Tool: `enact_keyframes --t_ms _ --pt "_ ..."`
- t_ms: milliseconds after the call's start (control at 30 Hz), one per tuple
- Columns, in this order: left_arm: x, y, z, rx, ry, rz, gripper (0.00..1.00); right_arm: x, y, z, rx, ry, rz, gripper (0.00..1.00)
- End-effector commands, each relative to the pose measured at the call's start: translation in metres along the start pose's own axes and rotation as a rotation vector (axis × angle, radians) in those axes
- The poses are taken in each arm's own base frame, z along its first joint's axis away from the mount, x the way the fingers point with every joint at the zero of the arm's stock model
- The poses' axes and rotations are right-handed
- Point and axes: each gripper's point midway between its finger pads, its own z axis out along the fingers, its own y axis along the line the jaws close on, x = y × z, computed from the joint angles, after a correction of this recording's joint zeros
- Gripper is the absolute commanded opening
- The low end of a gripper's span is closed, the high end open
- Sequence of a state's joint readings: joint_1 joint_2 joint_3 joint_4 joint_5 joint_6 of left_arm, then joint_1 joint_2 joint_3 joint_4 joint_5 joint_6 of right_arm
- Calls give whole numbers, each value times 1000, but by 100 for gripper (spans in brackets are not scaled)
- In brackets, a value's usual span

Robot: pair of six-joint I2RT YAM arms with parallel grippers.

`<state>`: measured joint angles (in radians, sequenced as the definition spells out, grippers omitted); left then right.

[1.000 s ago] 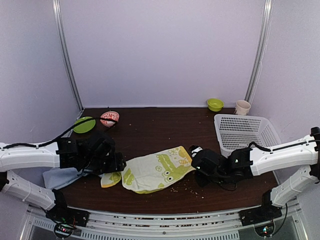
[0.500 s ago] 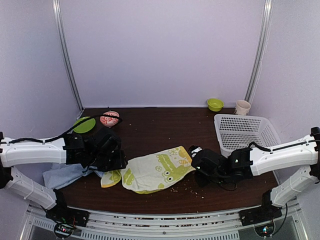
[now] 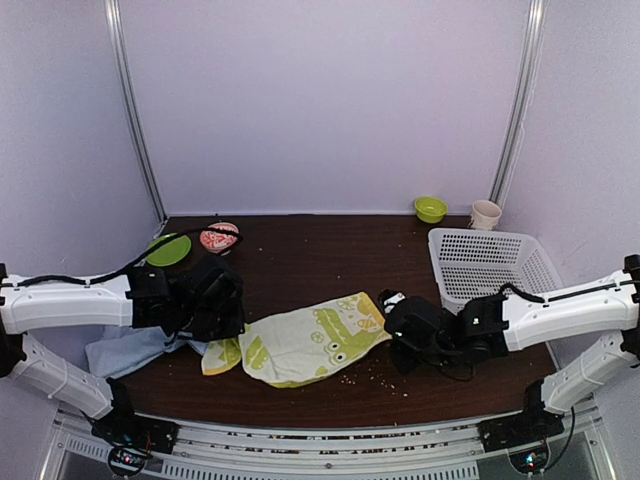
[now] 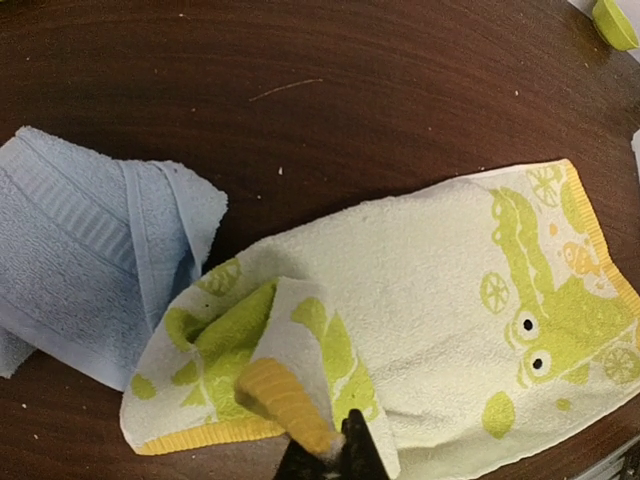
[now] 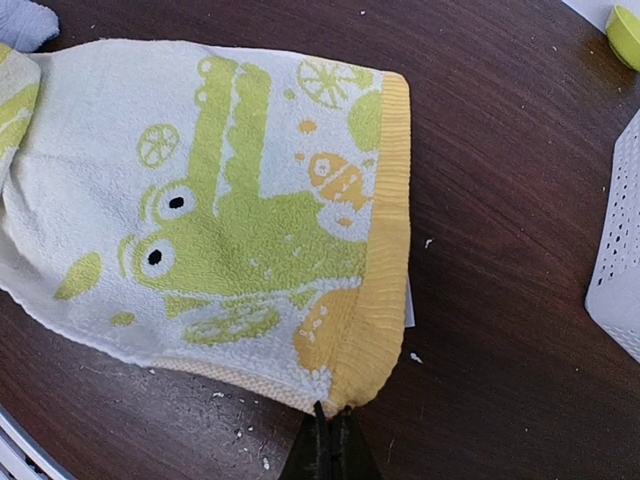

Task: Roll the towels
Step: Pick up the towel from the center of the board, then flatten out the towel at the center of the board.

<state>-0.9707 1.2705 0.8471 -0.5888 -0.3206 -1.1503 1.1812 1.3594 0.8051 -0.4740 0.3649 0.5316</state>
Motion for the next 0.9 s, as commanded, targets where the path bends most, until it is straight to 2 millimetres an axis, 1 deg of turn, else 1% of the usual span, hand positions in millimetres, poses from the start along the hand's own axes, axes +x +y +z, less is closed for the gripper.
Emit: enact_keyframes --t_ms 0,67,100,133,167,200,300,333,400,433,500,600,700,800,867 --pt "-24 -2 -22 1 -87 17 0 -15 -5 -13 1 -55 41 0" --pt "-39 -3 -37 4 -143 37 0 -27 -9 -23 5 -89 44 0" --pt "-50 -6 -49 25 -185 53 0 -39 -12 -33 7 -122 50 0" --pt "-61 -10 -61 56 -227 71 0 -47 -17 -41 12 -138 52 0" --pt "-75 -14 -77 93 -277 80 0 -62 -23 -54 13 -163 69 0" --pt "-89 -20 -94 134 -327 98 0 -84 -28 -71 5 -204 92 0" --pt "-127 -42 -157 293 -506 157 0 -140 -50 -128 -21 -355 142 0" --pt "-137 -48 -178 351 -563 170 0 -155 -58 -145 -28 -399 159 0" --pt "-147 -55 -212 452 -650 182 0 -173 -68 -172 -50 -472 179 0" --pt "-148 -56 -224 499 -684 188 0 -178 -70 -181 -60 -501 181 0" --pt "-146 -56 -242 586 -728 172 0 -179 -73 -191 -79 -534 189 0" --pt "-135 -51 -256 678 -731 171 0 -172 -71 -204 -155 -557 185 0" --pt "-117 -47 -255 719 -662 192 0 -161 -70 -217 -215 -563 171 0" --pt "-99 -47 -247 744 -562 200 0 -151 -82 -235 -237 -593 190 0" --pt "-90 -45 -237 736 -496 188 0 -148 -92 -248 -235 -620 215 0"
